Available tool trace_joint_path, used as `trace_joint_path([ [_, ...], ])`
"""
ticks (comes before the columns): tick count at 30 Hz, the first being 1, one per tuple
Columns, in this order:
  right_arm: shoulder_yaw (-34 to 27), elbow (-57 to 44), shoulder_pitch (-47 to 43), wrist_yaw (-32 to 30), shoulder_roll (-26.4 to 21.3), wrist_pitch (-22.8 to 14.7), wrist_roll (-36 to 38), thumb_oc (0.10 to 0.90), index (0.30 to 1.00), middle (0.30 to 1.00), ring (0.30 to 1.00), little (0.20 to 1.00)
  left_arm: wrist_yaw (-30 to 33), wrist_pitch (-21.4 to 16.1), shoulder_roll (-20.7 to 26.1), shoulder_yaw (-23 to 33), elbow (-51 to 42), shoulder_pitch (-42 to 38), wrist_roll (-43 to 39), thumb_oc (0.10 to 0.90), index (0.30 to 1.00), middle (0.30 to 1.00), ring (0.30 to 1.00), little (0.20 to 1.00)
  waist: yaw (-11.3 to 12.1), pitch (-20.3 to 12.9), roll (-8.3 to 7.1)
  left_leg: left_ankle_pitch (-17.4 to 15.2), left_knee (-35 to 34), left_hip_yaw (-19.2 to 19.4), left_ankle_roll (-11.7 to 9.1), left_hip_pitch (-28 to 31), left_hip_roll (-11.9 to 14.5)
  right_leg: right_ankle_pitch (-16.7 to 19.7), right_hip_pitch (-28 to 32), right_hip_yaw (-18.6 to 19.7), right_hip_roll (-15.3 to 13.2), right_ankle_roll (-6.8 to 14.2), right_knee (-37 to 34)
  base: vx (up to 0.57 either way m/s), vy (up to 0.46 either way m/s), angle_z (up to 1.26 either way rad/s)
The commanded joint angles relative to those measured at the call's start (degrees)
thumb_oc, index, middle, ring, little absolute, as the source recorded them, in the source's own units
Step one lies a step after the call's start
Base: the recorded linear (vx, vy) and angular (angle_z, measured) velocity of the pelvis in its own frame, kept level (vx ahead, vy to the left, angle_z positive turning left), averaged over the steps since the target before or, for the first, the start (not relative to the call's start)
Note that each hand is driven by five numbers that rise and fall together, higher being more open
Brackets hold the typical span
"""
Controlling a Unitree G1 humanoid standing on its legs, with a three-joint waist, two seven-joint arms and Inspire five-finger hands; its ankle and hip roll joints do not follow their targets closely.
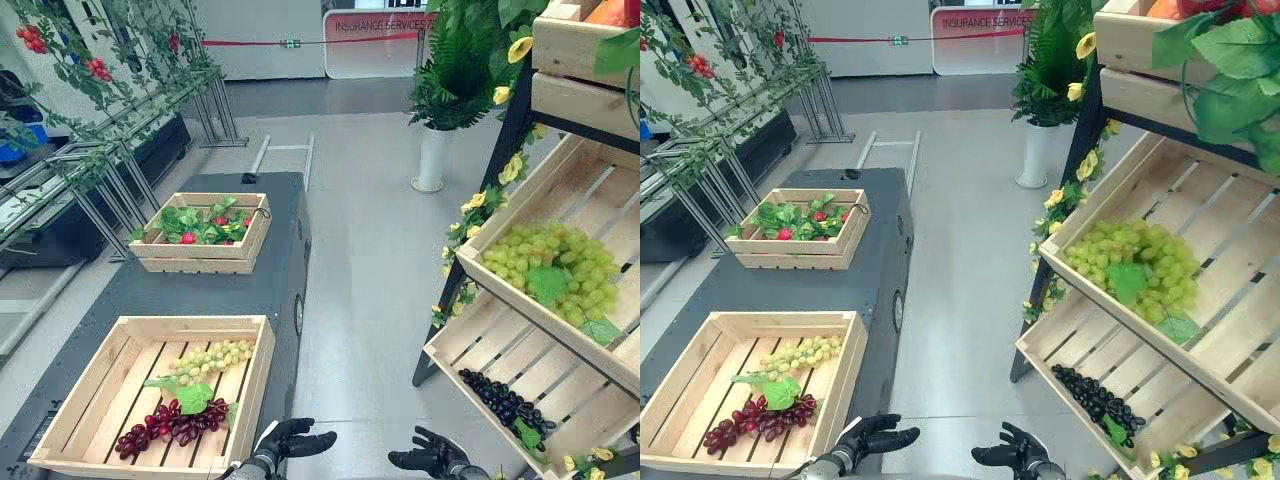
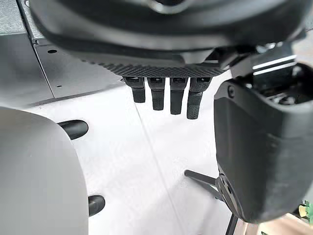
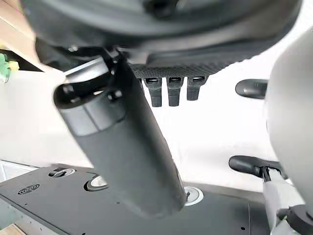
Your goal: Pick up the fruits from the basket on one side to the basket on the other side
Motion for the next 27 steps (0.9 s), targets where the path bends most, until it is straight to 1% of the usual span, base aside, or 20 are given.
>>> trace_joint_path([
  [1, 0.9, 1.2, -5.9, -0.1, 0.8, -1.6, 1.2, 0.800, 0.900, 0.900, 0.900, 0.900, -0.9, -3.6, -1.1, -2.0, 3.8, -4.6, 3.3, 0.800, 0.900, 0.900, 0.900, 0.900, 1.7, 2.2, -2.10, -6.9, 0.5, 2.7, 3.2, 2.5, -5.9, -1.9, 1.4, -0.1, 0.4, -0.6, 0.3, 0.10, 0.057, 0.72],
  [5, 0.6, 1.3, -5.7, 0.9, 0.9, -0.9, 2.4, 0.800, 0.900, 0.900, 0.900, 0.900, -0.9, -4.7, -1.3, -1.9, 3.7, -4.5, 2.6, 0.800, 0.900, 0.900, 0.900, 0.900, 1.7, 2.1, -2.06, -7.1, 0.5, 2.5, 3.3, 2.7, -5.9, -2.0, 1.6, 0.0, 0.4, -0.7, 0.3, 0.00, 0.000, 0.00],
  [12, 0.4, 1.4, -5.2, 2.5, 1.2, -1.7, 3.0, 0.800, 0.900, 0.900, 0.900, 0.900, -1.3, -3.6, -0.8, -1.9, 3.6, -4.2, 2.8, 0.800, 0.900, 0.900, 0.900, 0.900, 1.5, 2.3, -2.10, -7.0, 0.5, 2.8, 3.3, 2.7, -5.9, -2.0, 1.5, 0.2, 0.5, -0.7, 0.4, 0.00, 0.000, 0.00],
  [17, 0.3, 1.5, -5.0, 3.8, 1.2, -2.3, 4.1, 0.800, 0.900, 0.900, 0.900, 0.900, -1.8, -4.0, -0.8, -1.9, 3.4, -3.7, 2.7, 0.800, 0.900, 0.900, 0.900, 0.900, 1.3, 2.5, -1.84, -7.0, 0.5, 2.9, 3.3, 2.6, -5.8, -1.9, 1.4, 0.3, 0.5, -0.7, 0.4, 0.01, 0.000, 0.00],
  [19, 0.3, 1.4, -4.9, 3.3, 1.2, -2.3, 4.5, 0.800, 0.900, 0.900, 0.900, 0.900, 0.2, -5.1, -0.9, -2.2, 3.4, -3.8, 3.6, 0.800, 0.900, 0.900, 0.900, 0.900, 1.2, 2.8, -1.74, -6.9, 0.5, 3.0, 3.2, 2.4, -5.8, -1.8, 1.1, 0.4, 0.5, -0.7, 0.4, 0.02, -0.001, 0.00],
  [22, 0.2, 1.1, -5.2, 3.2, 1.0, -2.2, 5.7, 0.800, 0.900, 0.900, 0.900, 0.900, 2.3, -5.7, -0.8, -2.7, 2.7, -4.1, 4.3, 0.800, 0.900, 0.900, 0.900, 0.900, 1.3, 3.6, -1.53, -6.7, 0.5, 3.3, 3.3, 1.9, -5.8, -1.7, 0.4, 0.3, 0.3, -0.7, 0.5, 0.00, 0.000, 0.00],
  [25, 0.2, 1.0, -5.6, 2.7, 0.9, -2.4, 5.6, 0.800, 0.900, 0.900, 0.900, 0.900, 2.8, -6.2, -0.5, -3.1, 2.5, -4.6, 4.6, 0.800, 0.900, 0.900, 0.900, 0.900, 1.3, 4.1, -1.30, -6.4, 0.5, 3.2, 3.3, 1.4, -5.9, -1.5, 0.0, 0.3, 0.2, -0.7, 0.4, 0.00, 0.000, 0.00],
  [27, 0.2, 0.9, -5.8, 2.4, 0.9, -2.2, 5.5, 0.800, 0.900, 0.900, 0.900, 0.900, 3.8, -8.9, -0.3, -3.5, 2.2, -4.7, 7.0, 0.800, 0.900, 0.900, 0.900, 0.900, 1.3, 4.3, -1.22, -6.5, 0.5, 3.2, 3.4, 1.5, -5.9, -1.5, 0.1, 0.3, 0.2, -0.7, 0.4, 0.00, 0.000, 0.00],
])
